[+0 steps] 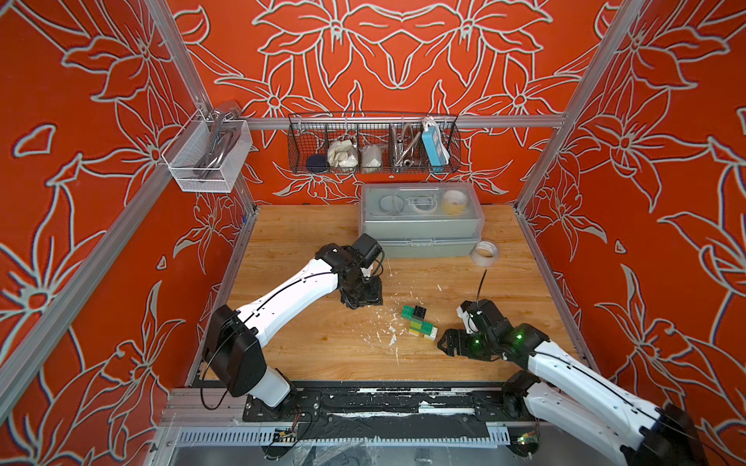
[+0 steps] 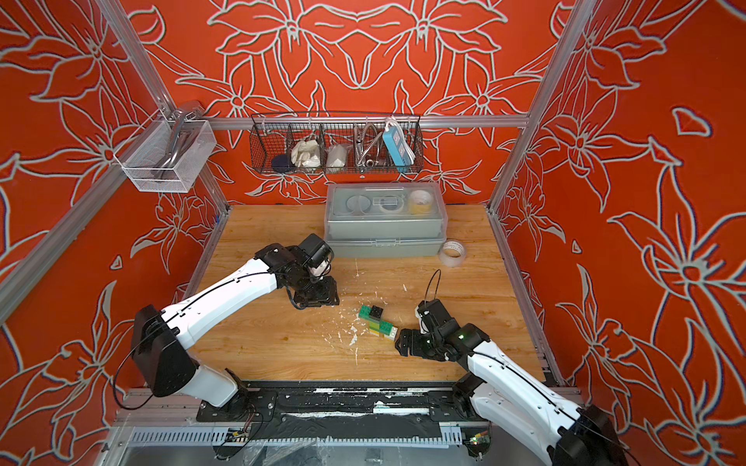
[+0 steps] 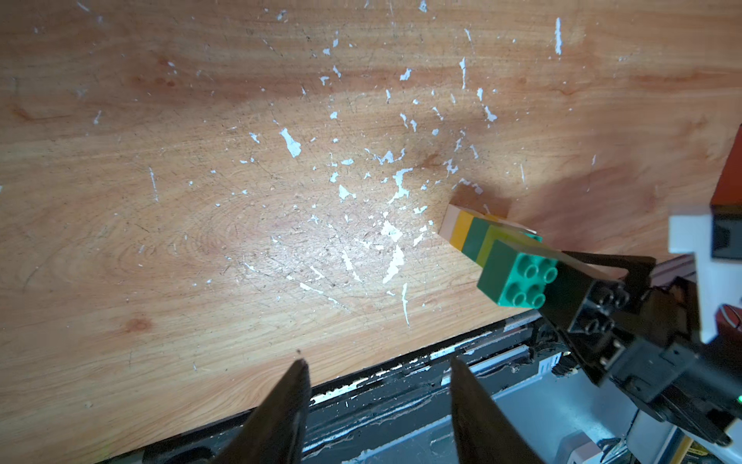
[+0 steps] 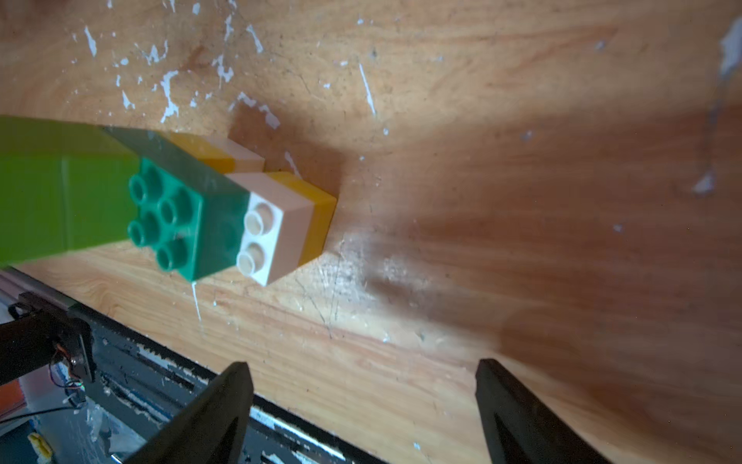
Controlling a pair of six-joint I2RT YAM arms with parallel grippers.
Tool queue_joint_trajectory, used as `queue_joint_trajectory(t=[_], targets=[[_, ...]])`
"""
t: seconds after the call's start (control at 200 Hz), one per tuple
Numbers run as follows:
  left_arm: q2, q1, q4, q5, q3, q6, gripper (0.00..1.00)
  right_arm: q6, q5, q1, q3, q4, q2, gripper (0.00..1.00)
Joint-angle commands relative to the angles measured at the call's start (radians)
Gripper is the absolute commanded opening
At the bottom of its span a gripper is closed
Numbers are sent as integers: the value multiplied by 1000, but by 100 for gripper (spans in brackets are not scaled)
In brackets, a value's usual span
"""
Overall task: Assemble a giraffe with lego
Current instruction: Move the lego brick at the center of the board.
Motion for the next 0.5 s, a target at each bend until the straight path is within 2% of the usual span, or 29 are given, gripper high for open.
queue_joint_trajectory(t=[0.0, 0.495], targets=[[-40, 7, -8, 14, -13, 11, 55, 39, 14, 2, -15, 193, 71, 91], [-95, 29, -26, -6, -36, 19, 55, 53, -38, 5, -22, 398, 271, 86]])
